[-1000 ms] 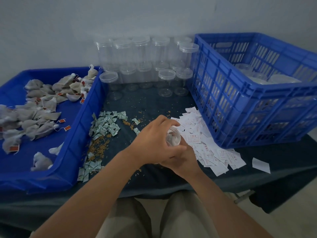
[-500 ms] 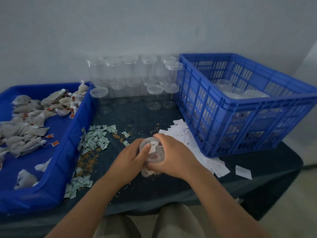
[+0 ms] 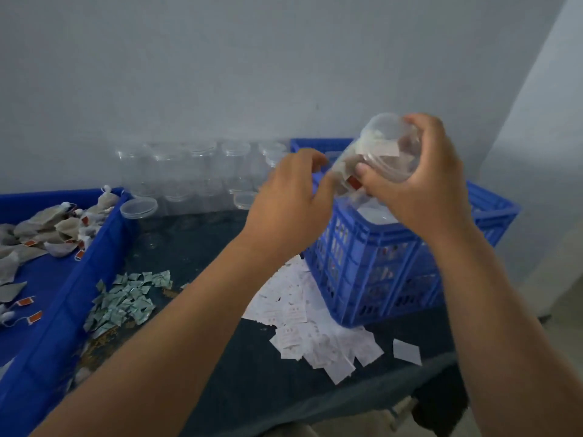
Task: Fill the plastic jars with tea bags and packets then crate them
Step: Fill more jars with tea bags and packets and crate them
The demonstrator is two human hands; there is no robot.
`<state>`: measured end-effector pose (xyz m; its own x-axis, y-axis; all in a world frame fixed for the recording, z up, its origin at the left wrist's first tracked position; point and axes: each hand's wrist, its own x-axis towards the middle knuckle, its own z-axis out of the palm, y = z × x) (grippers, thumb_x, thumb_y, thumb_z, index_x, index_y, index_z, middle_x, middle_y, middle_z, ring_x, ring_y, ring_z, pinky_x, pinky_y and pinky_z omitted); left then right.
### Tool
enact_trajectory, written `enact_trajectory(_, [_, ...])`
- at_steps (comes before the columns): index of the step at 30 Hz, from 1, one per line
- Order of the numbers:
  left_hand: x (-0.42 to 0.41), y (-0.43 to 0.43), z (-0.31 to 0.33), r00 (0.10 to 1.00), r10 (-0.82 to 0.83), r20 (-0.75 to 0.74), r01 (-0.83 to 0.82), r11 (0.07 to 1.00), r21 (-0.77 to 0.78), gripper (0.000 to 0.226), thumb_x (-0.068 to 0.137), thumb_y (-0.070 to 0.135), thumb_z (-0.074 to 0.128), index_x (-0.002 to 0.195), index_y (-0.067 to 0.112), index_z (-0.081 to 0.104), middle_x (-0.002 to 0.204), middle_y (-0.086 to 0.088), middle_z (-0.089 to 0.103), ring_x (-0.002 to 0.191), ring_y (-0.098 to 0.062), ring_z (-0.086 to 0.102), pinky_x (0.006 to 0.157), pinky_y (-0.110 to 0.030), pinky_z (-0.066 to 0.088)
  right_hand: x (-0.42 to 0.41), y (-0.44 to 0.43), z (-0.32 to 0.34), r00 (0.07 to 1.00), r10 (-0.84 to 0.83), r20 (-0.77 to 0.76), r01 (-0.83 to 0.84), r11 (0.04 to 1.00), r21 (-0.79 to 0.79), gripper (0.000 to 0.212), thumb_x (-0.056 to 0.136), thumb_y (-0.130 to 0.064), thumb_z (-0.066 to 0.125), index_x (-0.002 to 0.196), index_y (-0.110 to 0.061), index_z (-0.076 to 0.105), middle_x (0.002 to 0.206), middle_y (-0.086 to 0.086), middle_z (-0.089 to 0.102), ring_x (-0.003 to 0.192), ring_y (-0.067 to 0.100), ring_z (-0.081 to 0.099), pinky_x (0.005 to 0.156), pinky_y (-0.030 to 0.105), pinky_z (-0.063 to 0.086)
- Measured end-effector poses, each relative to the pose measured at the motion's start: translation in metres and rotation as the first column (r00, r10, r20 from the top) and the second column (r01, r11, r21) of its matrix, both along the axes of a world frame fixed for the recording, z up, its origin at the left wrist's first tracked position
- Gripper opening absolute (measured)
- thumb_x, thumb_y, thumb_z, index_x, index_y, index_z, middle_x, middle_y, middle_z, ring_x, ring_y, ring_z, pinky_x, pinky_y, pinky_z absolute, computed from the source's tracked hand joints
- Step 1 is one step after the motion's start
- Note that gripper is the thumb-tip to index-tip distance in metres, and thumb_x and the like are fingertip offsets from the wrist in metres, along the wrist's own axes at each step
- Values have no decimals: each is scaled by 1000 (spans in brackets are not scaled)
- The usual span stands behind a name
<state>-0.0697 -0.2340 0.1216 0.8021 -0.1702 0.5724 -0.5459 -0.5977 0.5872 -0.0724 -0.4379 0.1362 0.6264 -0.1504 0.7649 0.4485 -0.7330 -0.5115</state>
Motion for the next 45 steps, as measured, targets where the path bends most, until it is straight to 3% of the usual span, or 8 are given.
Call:
enact_trajectory(6, [35, -76, -28, 978, -199, 56, 165, 914, 370, 31, 107, 42, 53, 103, 18, 72, 98, 1, 70, 92, -20, 61, 88, -40, 48, 58, -76, 21, 939, -219, -264, 214, 976, -47, 93, 60, -71, 75, 138, -25, 53, 114, -10, 59, 102, 17, 60, 86, 29, 41])
enact_trajectory(10, [55, -94, -56, 958, -235, 167, 203, 961, 188, 40, 97, 13, 50, 58, 5, 50, 58, -7, 49, 59, -26, 43, 69, -44, 41, 99, -82, 10, 895, -229, -384, 195, 973, -125, 98, 60, -66, 76, 144, -22, 51, 118, 0, 64, 109, 27, 65, 83, 30, 41])
enact_trajectory(19, [61, -97, -68, 947, -232, 223, 228, 973, 42, 35, 93, 9, 50, 58, 13, 43, 61, -1, 42, 61, -19, 35, 70, -36, 30, 154, -44, -22, 646, -162, -746, -197, 908, -369, 73, 87, -38, 81, 153, -32, 50, 151, -4, 57, 126, 18, 57, 93, 32, 42])
enact_trajectory(26, [62, -98, -68, 953, -218, 211, 214, 976, 43, 34, 91, 11, 51, 57, 7, 49, 61, -3, 47, 64, -22, 44, 70, -45, 41, 146, -52, -17, 338, 91, -937, -340, 940, -31, 63, 103, -50, 65, 161, -37, 42, 161, -5, 48, 139, 18, 55, 102, 32, 51])
enact_trajectory(30, [62, -96, -67, 964, -225, 138, 217, 973, 74, 39, 92, 14, 47, 54, 7, 47, 57, -2, 45, 65, -24, 43, 73, -46, 41, 139, -44, -16, 517, 1, -856, -246, 958, -148, 78, 96, -71, 62, 162, -36, 42, 168, -6, 41, 151, 19, 44, 121, 42, 37])
enact_trajectory(37, [50, -61, -38, 901, -431, -56, 425, 900, -101, 27, 110, 24, 53, 113, 13, 78, 114, 4, 74, 102, -4, 64, 91, -24, 51, 94, -13, 9, 903, 82, -421, -152, 979, -136, 27, 99, -52, 69, 119, -35, 70, 113, -16, 72, 99, -3, 68, 83, 18, 51])
enact_trajectory(40, [41, -16, -40, 945, -321, 66, 322, 946, -19, 32, 113, 29, 46, 115, 18, 76, 112, 8, 72, 108, -7, 63, 95, -24, 48, 55, 15, 4, 962, 199, -184, -217, 973, -81, 9, 98, -43, 70, 103, -36, 71, 96, -20, 73, 89, -9, 66, 72, 3, 45])
enact_trajectory(45, [24, 83, -87, 995, -17, -97, 31, 990, 139, 22, 108, 38, 53, 105, 32, 73, 86, 11, 72, 74, -7, 65, 67, -32, 53, 0, 71, -40, 925, 359, -129, -371, 925, -84, 25, 103, -45, 58, 94, -29, 75, 89, -16, 75, 85, 6, 72, 74, 20, 54])
